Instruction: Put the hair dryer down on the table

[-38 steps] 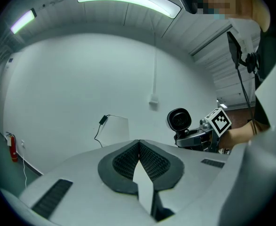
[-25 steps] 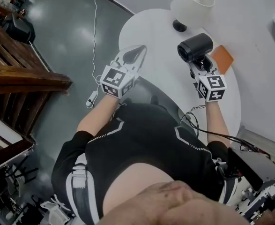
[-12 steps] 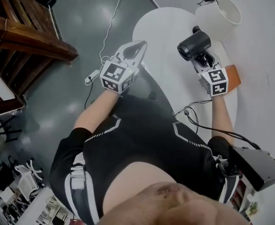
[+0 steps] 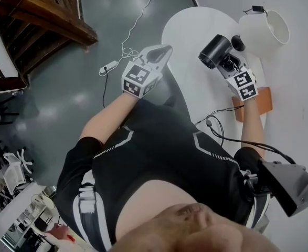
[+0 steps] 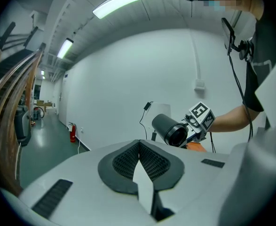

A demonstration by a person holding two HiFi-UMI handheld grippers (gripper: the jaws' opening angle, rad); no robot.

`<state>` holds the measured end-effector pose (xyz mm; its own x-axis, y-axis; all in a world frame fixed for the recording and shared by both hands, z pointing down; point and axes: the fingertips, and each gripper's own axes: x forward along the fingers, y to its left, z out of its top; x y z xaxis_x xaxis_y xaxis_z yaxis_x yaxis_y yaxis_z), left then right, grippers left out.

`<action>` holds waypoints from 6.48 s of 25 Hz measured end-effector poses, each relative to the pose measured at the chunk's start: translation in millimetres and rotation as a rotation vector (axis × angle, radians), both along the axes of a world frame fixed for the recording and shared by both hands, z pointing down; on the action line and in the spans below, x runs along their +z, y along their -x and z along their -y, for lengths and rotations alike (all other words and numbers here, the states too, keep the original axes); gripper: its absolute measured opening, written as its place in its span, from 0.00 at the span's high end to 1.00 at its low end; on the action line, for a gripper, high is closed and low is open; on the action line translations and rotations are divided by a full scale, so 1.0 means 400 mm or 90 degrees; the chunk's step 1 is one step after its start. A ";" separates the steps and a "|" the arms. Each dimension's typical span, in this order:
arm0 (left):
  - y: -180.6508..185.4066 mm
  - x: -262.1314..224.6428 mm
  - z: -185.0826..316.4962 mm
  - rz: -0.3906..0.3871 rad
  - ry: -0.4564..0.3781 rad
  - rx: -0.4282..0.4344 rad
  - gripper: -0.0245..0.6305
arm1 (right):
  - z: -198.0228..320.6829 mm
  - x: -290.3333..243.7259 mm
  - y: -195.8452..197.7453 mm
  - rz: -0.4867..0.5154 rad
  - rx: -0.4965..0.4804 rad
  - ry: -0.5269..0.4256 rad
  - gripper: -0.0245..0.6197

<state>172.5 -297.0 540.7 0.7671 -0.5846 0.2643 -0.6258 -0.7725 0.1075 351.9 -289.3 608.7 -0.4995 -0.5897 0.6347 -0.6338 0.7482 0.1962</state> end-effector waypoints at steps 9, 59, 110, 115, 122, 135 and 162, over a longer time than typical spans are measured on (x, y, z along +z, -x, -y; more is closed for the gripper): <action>-0.010 0.078 -0.034 0.020 0.028 -0.005 0.91 | -0.017 0.130 0.031 -0.085 -0.177 0.054 0.56; -0.047 0.177 -0.074 0.070 0.054 0.058 0.91 | -0.119 0.510 0.106 -0.349 -0.592 0.163 0.58; -0.081 0.084 -0.021 0.011 0.027 0.202 0.91 | 0.014 0.252 0.062 -0.158 -0.140 0.123 0.43; -0.107 0.042 -0.009 0.006 -0.011 0.256 0.91 | 0.037 0.131 0.044 -0.065 0.031 0.044 0.43; -0.147 -0.009 -0.012 -0.061 -0.007 0.311 0.91 | 0.014 -0.058 0.042 0.080 0.226 -0.086 0.59; -0.225 -0.091 -0.039 -0.105 -0.005 0.390 0.91 | -0.169 -0.334 -0.092 0.207 0.605 -0.325 0.77; -0.344 -0.186 -0.248 -0.120 -0.069 0.561 0.91 | -0.610 -0.378 -0.124 0.193 0.950 -0.426 0.89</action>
<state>310.2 -198.0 466.1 0.9732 0.2199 0.0668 0.2170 -0.9750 0.0477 401.5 -45.2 457.4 0.6665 -0.7411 0.0811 -0.7404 -0.6707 -0.0437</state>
